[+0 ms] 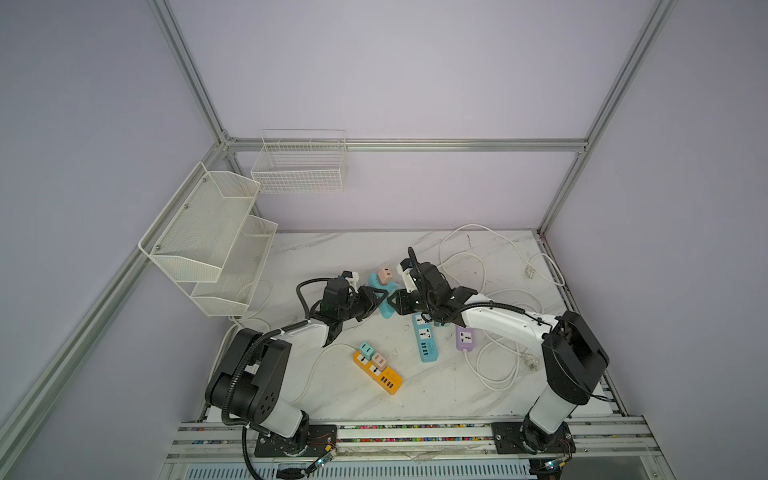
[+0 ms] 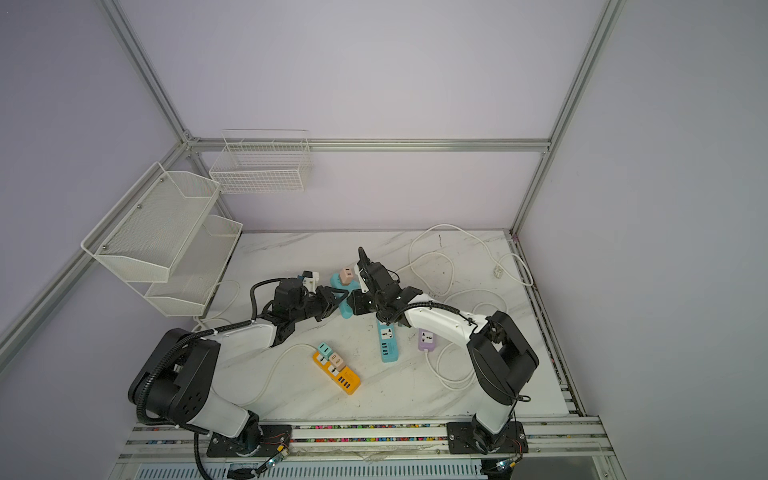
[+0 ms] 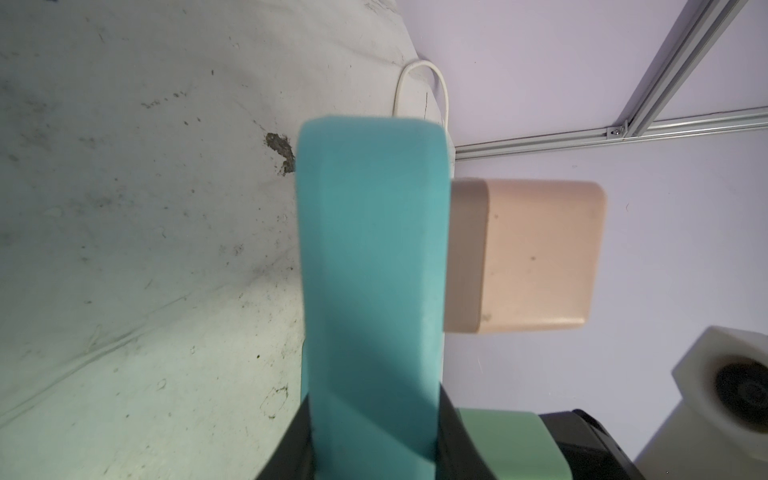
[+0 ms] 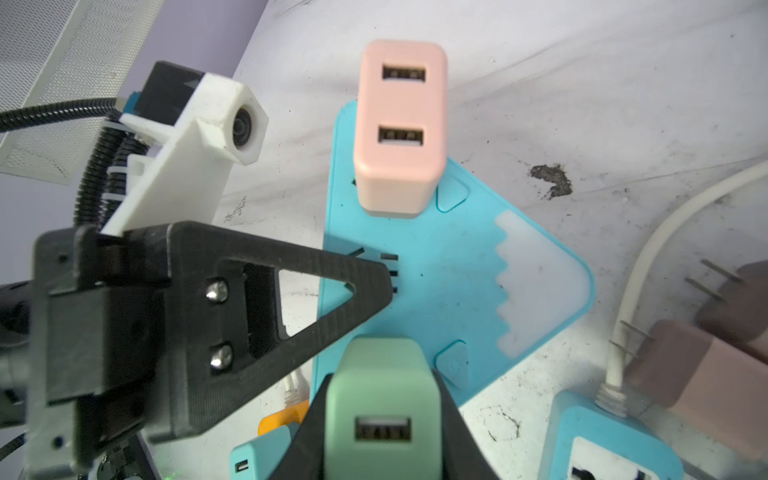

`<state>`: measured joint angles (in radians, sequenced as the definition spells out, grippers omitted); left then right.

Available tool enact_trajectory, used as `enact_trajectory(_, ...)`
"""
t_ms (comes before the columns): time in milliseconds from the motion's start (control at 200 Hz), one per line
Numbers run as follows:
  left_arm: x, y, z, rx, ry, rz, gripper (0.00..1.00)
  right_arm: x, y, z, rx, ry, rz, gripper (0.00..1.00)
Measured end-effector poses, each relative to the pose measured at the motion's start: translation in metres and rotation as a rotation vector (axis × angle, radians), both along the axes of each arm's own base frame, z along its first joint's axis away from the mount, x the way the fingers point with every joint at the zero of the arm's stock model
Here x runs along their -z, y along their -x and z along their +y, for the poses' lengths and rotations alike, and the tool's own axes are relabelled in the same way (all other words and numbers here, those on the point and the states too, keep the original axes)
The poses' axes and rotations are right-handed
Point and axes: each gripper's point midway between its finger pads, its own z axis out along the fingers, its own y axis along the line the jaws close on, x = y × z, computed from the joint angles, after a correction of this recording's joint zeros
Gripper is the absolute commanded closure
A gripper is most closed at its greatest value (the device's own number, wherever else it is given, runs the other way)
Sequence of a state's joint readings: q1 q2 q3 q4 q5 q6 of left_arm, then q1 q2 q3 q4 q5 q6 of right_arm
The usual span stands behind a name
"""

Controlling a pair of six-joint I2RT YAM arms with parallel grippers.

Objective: Pull the plug off the socket

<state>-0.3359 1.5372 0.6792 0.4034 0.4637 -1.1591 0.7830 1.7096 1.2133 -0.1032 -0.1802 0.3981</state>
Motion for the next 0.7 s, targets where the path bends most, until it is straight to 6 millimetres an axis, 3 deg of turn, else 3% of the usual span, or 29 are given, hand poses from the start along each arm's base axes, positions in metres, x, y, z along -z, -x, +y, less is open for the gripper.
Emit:
enact_trajectory(225,-0.0012,-0.0006,-0.0003,-0.001,0.003,-0.01,1.0,0.0001,-0.0022,-0.0032,-0.014,-0.051,0.04,0.71)
enact_trajectory(500,-0.0003,-0.0002,0.0006,0.0,0.002,-0.007,1.0,-0.0011,0.0011,0.0018,0.002,0.016,-0.005,0.7)
enact_trajectory(700,-0.0001,0.0001,0.0,-0.001,0.001,-0.01,1.0,0.0012,-0.0024,-0.0037,-0.027,-0.061,0.057,0.69)
